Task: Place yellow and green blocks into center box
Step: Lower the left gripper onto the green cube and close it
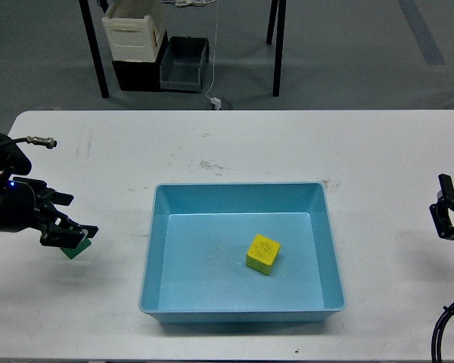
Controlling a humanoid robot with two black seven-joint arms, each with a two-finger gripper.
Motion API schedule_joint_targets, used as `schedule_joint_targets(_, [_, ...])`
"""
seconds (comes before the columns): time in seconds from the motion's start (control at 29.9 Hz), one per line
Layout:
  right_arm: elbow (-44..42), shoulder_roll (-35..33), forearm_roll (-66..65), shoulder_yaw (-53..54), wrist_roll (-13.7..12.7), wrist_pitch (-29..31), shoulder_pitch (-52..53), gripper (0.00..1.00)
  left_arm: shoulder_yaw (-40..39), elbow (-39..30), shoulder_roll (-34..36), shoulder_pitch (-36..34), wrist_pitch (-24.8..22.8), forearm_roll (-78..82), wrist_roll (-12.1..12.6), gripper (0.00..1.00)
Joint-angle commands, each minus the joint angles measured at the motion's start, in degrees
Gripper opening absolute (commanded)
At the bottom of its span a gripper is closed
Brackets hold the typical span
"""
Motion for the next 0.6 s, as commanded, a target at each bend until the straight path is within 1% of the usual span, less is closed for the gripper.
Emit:
schedule_joint_targets(0.0, [-0.01, 0.00, 0.00, -0.07, 0.00, -0.01, -0.24, 1.00, 1.58, 2.03, -0.64, 0.40, -0.01, 5.44, 0.01, 0.99])
schedule_joint_targets(0.1, [-0.01, 0.00, 0.00, -0.07, 0.00, -0.01, -0.24, 1.00, 2.81, 2.38, -0.64, 0.40, -0.01, 7.65, 0.01, 0.99])
schedule_joint_targets(0.2, [-0.01, 0.00, 0.00, -0.07, 0.00, -0.01, -0.32, 1.00, 3.87, 5.10, -0.90, 0.14, -0.01, 8.35, 0.01, 0.99])
schedule_joint_targets(0.43, [-0.09, 0.00, 0.00, -0.07, 0.00, -0.10, -0.32, 1.00, 4.75, 10.20, -4.94, 0.40, -0.01, 7.56, 0.01, 0.99])
schedule_joint_targets(0.57, [-0.18, 0.00, 0.00, -0.07, 0.00, -0.10, -0.32, 1.00, 4.84, 10.47, -5.74, 0.67, -0.01, 7.48, 0.01, 0.99])
